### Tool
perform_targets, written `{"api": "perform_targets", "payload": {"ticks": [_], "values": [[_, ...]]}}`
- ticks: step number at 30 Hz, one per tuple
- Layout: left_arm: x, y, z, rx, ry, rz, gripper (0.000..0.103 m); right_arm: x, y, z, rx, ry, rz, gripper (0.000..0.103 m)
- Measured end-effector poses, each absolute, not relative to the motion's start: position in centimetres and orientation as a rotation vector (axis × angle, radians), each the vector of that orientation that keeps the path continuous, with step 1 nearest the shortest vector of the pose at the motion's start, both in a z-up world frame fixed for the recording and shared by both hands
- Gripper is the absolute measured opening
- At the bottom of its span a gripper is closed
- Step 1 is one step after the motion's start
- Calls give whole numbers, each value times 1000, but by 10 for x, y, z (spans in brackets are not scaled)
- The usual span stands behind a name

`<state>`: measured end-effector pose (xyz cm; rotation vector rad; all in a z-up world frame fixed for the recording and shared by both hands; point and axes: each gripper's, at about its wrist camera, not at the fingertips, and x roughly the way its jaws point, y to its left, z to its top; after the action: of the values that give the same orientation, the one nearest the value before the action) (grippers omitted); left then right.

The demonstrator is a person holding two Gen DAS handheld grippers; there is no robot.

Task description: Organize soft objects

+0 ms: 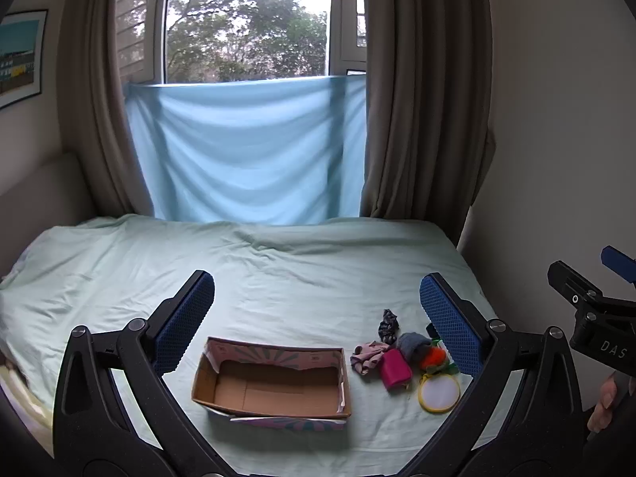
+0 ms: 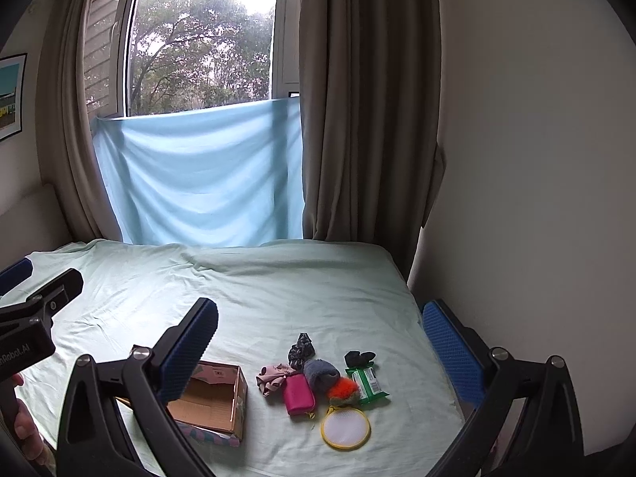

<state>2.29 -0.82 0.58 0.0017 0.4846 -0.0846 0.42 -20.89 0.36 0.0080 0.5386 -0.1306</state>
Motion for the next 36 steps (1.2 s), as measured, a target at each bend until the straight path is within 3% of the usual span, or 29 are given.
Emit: {"api": "perform_targets", "payload": {"ticks": [25, 36], "values": [[25, -11, 4, 5, 507, -86, 103, 5, -215, 2, 29, 544, -132, 103], [72, -21, -17, -4, 612, -148, 103, 29, -246, -24, 79, 609, -160, 103]]}}
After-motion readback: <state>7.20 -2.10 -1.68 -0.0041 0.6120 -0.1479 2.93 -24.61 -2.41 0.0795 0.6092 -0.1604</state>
